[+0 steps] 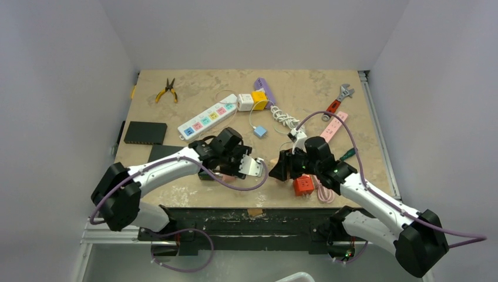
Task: Pull the plug off the socket
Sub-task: Place the socket at the center of the board.
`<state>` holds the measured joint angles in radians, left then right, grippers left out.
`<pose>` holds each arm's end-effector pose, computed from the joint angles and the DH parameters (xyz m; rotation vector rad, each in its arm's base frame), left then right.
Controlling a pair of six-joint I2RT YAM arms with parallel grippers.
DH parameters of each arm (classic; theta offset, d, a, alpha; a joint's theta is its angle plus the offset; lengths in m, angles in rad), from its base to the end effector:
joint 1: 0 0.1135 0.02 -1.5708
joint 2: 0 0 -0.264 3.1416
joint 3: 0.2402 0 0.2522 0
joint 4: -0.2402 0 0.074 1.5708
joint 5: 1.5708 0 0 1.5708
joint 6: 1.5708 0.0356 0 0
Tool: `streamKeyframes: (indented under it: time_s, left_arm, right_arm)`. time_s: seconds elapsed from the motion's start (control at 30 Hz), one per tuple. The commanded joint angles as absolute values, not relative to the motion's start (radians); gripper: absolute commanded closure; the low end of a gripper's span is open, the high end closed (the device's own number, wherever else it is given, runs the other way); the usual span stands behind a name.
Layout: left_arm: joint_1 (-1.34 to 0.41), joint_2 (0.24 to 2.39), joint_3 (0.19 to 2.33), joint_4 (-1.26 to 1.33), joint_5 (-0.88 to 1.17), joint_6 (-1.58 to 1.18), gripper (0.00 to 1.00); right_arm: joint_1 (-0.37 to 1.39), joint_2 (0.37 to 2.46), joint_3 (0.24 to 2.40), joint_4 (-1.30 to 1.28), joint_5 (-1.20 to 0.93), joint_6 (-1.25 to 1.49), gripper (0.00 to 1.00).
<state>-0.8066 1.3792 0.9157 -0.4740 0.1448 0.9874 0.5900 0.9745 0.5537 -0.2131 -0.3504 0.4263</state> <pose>0.1903 -0.2059 0.2288 1.9881 1.5114 -0.1065 0.1647 0.1250 0.2230 -0.3964 2.2928 0.9290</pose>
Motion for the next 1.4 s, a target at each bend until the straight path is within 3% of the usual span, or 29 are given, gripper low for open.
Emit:
streamKeyframes:
  time_s: [0.0,0.23,0.43,0.5,0.63,0.93,1.37]
  left_arm:
    - [-0.841,1.474,0.991,-0.479,0.08,0.923,1.0]
    - [-0.849,1.654,1.101,-0.574,0.037,0.81,1.0]
    - [-0.844,1.608,1.042,-0.593,0.104,0.767,0.96]
    - [-0.844,1.585,1.025,-0.602,0.12,0.749,0.81]
    - [-0.844,1.519,1.02,-0.636,0.157,0.733,0.41]
    - [-0.8,1.413,1.25,-0.87,0.196,0.691,0.01]
    - [-0.608,1.509,1.841,-1.361,0.28,0.532,0.0]
  right_arm:
    - [0.591,0.953,0.551,-0.128,-0.328,0.439,1.0]
    - [0.634,1.011,0.574,-0.102,-0.329,0.42,1.0]
    - [0.725,1.094,0.617,-0.104,-0.269,0.394,1.0]
    - [0.733,1.116,0.615,-0.087,-0.267,0.391,1.0]
    - [0.741,1.148,0.612,-0.065,-0.253,0.38,1.0]
    - [0.766,1.226,0.667,-0.051,-0.237,0.355,1.0]
    - [0.776,1.446,0.778,0.017,-0.214,0.289,1.0]
